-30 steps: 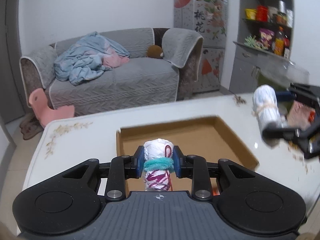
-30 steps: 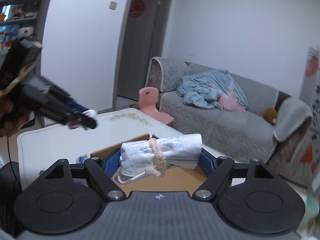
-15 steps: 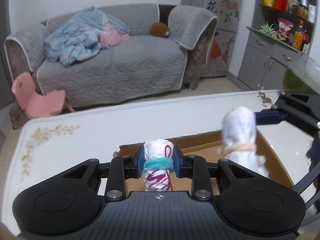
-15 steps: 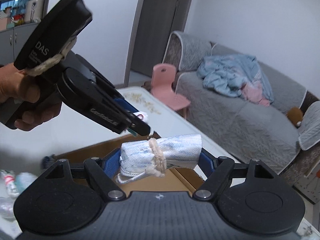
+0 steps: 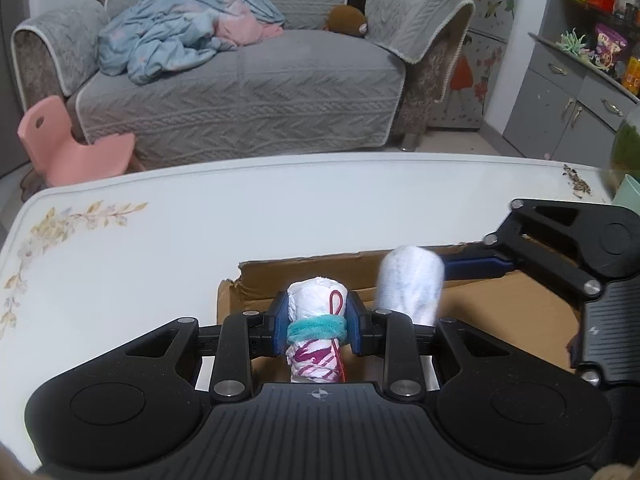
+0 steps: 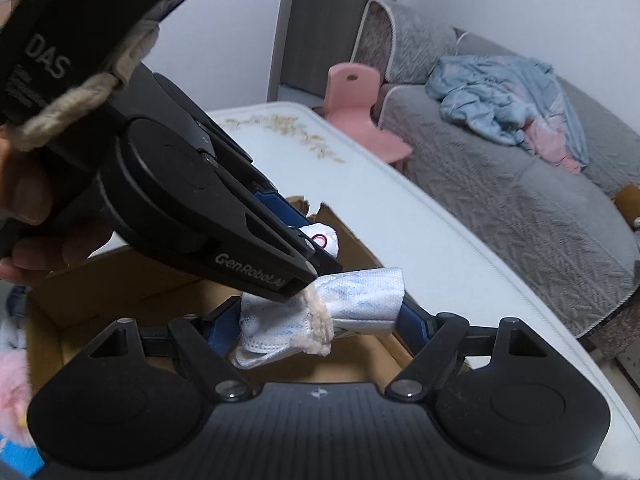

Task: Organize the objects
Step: 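Carry both bundles over the box and open both tools to drop them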

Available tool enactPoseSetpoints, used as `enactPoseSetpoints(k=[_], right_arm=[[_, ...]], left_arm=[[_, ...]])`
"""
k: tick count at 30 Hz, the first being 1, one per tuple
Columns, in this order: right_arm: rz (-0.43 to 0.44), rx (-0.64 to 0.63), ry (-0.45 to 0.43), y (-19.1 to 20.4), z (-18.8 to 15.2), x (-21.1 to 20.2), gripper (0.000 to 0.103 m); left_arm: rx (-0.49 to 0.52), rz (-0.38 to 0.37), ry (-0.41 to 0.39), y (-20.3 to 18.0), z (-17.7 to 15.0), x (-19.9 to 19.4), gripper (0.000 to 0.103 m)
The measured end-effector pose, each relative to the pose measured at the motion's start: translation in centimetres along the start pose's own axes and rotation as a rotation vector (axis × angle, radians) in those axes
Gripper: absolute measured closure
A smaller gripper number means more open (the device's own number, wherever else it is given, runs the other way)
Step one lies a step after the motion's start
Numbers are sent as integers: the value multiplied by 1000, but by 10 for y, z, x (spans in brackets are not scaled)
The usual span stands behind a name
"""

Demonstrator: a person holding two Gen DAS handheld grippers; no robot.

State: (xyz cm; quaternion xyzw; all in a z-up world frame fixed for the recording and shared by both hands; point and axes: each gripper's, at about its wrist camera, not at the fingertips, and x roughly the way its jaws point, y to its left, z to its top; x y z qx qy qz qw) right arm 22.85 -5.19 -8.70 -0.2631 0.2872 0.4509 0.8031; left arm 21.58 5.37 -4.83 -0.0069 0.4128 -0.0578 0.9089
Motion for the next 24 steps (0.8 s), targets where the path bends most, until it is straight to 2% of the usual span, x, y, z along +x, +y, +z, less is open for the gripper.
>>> enactPoseSetpoints(k=[7,11,14,18,24], right_arm=[[20,-8,56,6,-4,12,26],[32,7,58,4,-5,11,24],[29,4,65,4,-5,9,23],[21,1,62,4,-4,7,15],[15,-3,67,-1,-1,-3,14]], left_arm=[[3,30,26,0,-2,13,67],[9,36,21,-2,-2,14,66],[25,51,21,-5,-2,14,61],[33,52,7,-9,-2,10,46],[30,46,-20,-11,-1,-8,40]])
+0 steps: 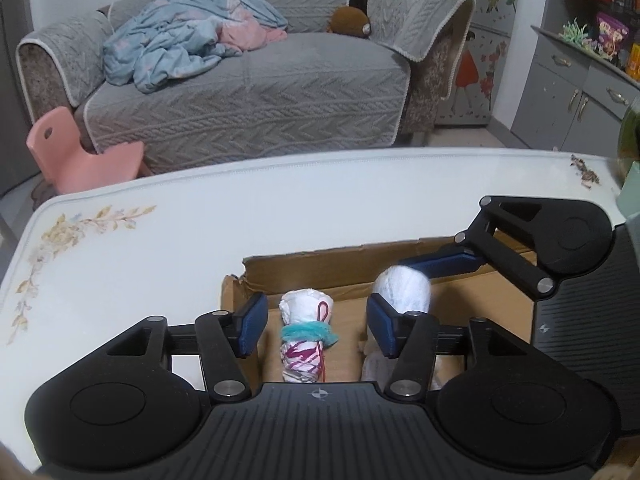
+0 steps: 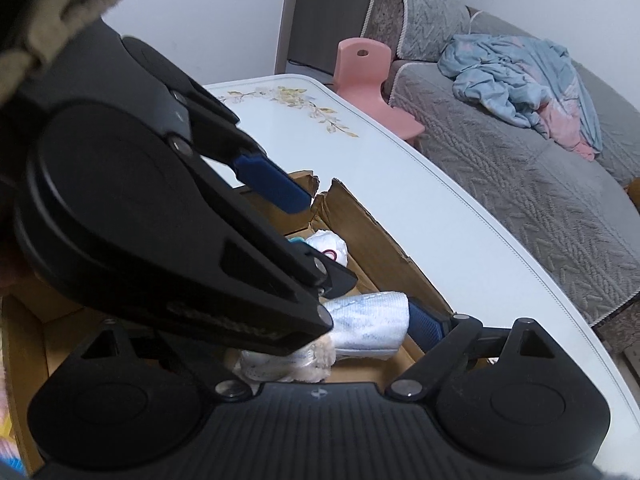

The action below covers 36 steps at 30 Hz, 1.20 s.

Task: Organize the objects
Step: 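Carry both bundles over the box and open both tools to drop them, then return both tools to the pile and grasp the green-striped bundle with left tool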

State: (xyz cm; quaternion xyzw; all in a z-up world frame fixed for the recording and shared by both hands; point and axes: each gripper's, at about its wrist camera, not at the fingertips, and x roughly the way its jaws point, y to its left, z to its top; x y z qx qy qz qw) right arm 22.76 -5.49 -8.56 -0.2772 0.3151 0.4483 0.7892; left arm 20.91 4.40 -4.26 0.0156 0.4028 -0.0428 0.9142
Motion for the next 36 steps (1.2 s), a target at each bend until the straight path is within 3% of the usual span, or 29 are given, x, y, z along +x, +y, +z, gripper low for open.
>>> enactPoseSetpoints(k=[8,14,26,31,36], right_arm=[[-21,-9,-24,0,9,-20,3],[-37,-19,-46,4,14,-37,2],[-72,-8,-130,37,-11,-102,1],[-84,6,-167,57,-25,-130,1],[-94,17,-218,82,-49,-161,1]], left_arm=[[-6,6,-33,3,2,-34,37],[-2,11,-65,7,-6,-63,36],[22,38,-115,13,-62,-129,30],[47,44,-151,6,-94,-161,18],[33,45,-171,5,-131,-185,12]])
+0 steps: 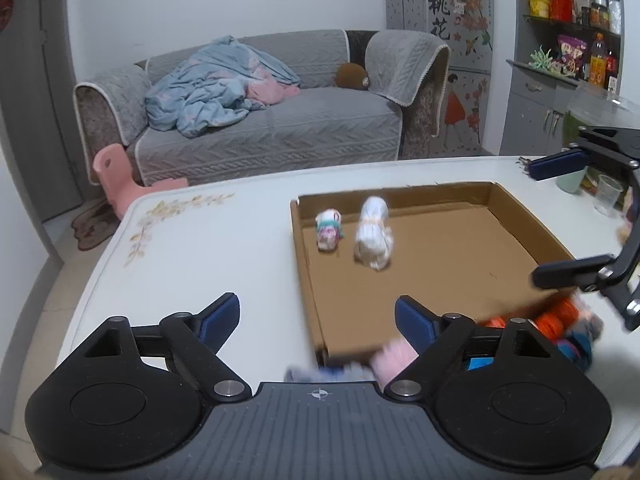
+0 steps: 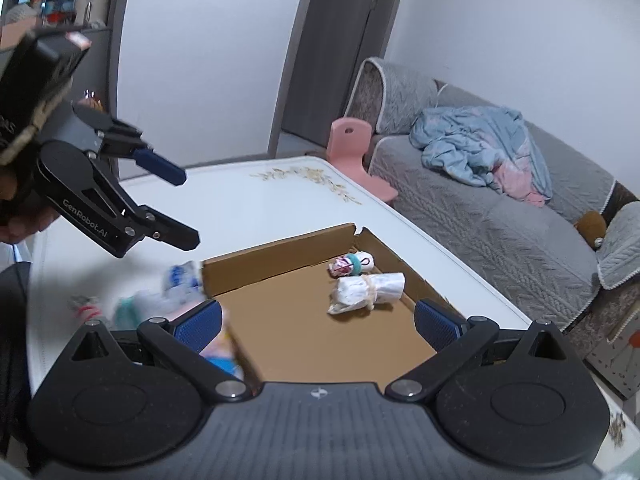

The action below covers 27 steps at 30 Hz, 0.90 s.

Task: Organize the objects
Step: 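Return both tools to the pile and grasp the green-striped bundle with left tool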

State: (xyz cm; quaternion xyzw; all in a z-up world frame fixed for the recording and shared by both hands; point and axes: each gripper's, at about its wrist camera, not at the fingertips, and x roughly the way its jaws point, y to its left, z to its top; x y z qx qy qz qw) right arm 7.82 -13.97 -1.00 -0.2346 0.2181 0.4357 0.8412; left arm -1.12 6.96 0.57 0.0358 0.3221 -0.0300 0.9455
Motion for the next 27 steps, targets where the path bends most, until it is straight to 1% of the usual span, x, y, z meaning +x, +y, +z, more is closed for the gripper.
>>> enactPoseSetpoints(k=[1,3,7,9,14,17,19,22,24,27], right_arm=[[-1,6,-9,4,-4,-7,1],[-19,28,-19,14,-16,-20,1],[-24,61,-23,41,-44,-37,1],[-10,75,-24,55,-58,-43,1],[-24,152,-10,78,-94,-46,1],[-37,205,-2,85,-112,-44,1],[-53,244,-1,86,-120,-43,1],[-54,293,8,88,-131,-40,1],[-63,293,10,91,-134,-38,1],[-63,292,23,98,-137,-34,6]], left_arm=[[-5,1,3,1,-7,-5,7],[-12,13,-6,1,-24,-14,2],[-15,23,10,-1,-60,-24,1],[-12,21,23,-2,-77,-26,1],[-11,12,35,0,-112,-30,0],[13,22,43,-1,-126,-27,1],[17,15,52,1,-130,-23,1],[31,3,60,2,-134,-18,1],[38,-10,64,4,-136,-15,1],[39,-16,75,6,-140,-11,2]])
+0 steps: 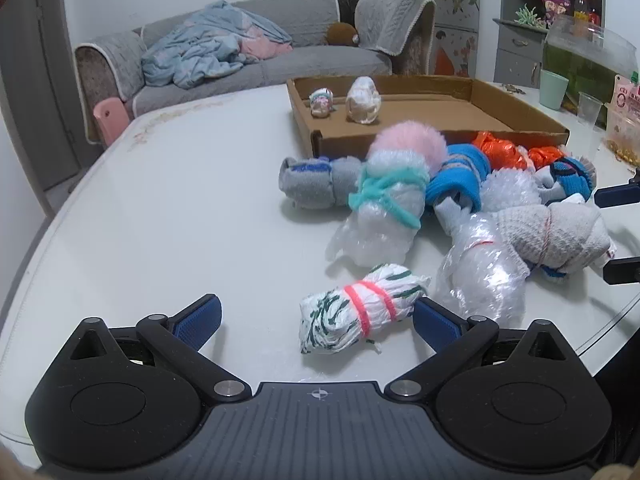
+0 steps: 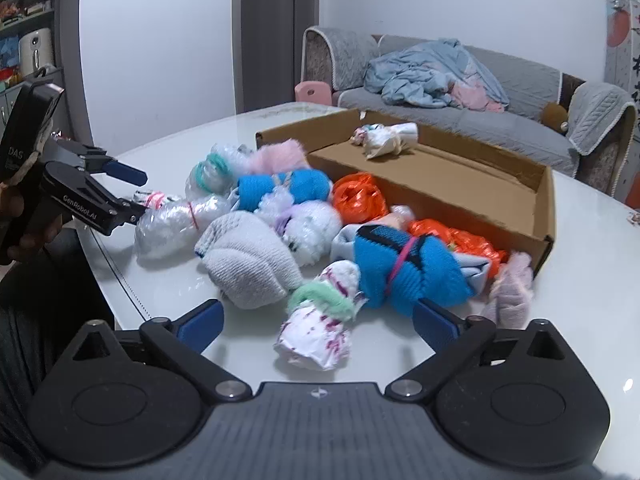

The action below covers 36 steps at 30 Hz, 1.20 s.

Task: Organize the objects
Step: 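Return both tools to the pile and grasp the green-striped bundle with left tool, then grasp the white bundle with green band with right tool while left tool holds its bundle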

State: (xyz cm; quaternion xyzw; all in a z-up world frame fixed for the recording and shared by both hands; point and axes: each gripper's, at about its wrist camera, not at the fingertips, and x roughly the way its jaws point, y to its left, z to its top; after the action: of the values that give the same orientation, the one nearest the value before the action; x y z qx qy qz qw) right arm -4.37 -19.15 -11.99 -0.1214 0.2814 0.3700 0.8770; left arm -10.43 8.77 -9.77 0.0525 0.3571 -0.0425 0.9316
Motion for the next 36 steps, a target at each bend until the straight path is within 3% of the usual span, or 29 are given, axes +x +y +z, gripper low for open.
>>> enactPoseSetpoints(k=[5,8,11,13,16,20,26,36], right_arm=[[-3,22,22,0,-6,5,18],[-9,41,34,-3,-8,6,31],[-14,52,37,-5,-11,4,37],[-20,56,35,-6,-11,2,44],[-20,67,27,-8,-12,-2,57],[-12,70,23,-9,-12,-7,76],[-8,62,9,-10,-10,-16,77],[16,90,-95,-31,18,-51,80]], left_arm=[[9,-25,-10,-2,0,0,7],[22,-58,-20,-6,1,-3,18],[19,-89,-19,-8,2,-4,31],[17,-103,-23,-10,1,-7,48],[16,-108,-26,-12,0,-9,59],[7,-104,-28,-13,0,-10,62],[3,-110,-43,-13,8,-22,62],[3,-120,-109,-11,36,-39,62]])
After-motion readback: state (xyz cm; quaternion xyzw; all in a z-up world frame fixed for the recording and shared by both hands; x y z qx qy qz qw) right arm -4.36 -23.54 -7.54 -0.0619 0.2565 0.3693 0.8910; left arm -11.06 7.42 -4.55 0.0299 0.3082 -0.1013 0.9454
